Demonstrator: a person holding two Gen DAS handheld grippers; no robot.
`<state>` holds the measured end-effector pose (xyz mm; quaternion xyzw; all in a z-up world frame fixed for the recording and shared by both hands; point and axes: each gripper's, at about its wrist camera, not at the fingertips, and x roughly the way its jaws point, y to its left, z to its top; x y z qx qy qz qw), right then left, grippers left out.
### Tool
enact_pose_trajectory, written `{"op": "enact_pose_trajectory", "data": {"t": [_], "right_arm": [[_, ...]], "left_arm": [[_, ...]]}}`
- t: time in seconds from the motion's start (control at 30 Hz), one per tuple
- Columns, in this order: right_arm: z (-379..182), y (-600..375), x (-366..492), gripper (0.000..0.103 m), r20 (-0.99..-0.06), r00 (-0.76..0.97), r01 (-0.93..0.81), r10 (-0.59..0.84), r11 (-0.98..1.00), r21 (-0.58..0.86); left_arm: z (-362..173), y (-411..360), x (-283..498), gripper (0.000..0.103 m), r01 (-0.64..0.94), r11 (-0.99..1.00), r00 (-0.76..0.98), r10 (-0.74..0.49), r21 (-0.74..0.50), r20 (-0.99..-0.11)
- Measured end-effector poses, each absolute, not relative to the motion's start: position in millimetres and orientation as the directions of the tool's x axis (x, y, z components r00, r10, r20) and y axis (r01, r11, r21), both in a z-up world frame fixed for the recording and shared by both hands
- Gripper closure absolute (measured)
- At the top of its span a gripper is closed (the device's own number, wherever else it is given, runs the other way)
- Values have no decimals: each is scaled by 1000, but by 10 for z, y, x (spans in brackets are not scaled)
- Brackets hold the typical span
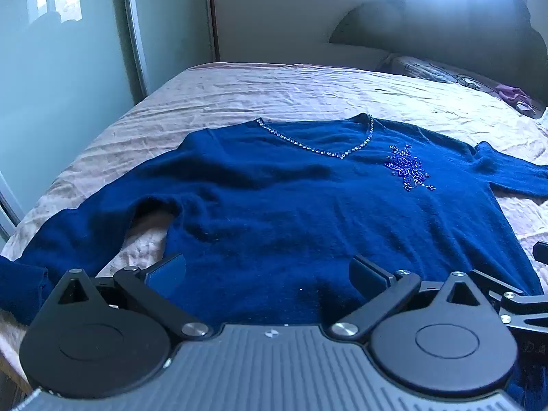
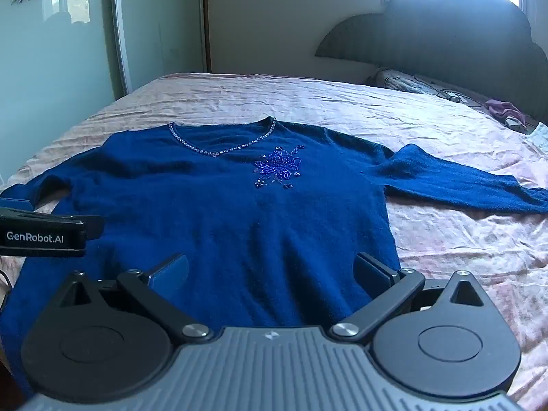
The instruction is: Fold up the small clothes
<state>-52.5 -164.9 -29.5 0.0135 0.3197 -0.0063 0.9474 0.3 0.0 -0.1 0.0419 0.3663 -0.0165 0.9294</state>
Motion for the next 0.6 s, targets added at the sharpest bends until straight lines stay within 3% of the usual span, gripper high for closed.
{"op": "enact_pose_trajectory", "data": {"t": [0.6], "right_arm": [[-329,-1709,-508,0,-619,785,24,10,999,46]], "left_arm": [[-25,12,-24,1,62,995,750,4,76,-662]]}}
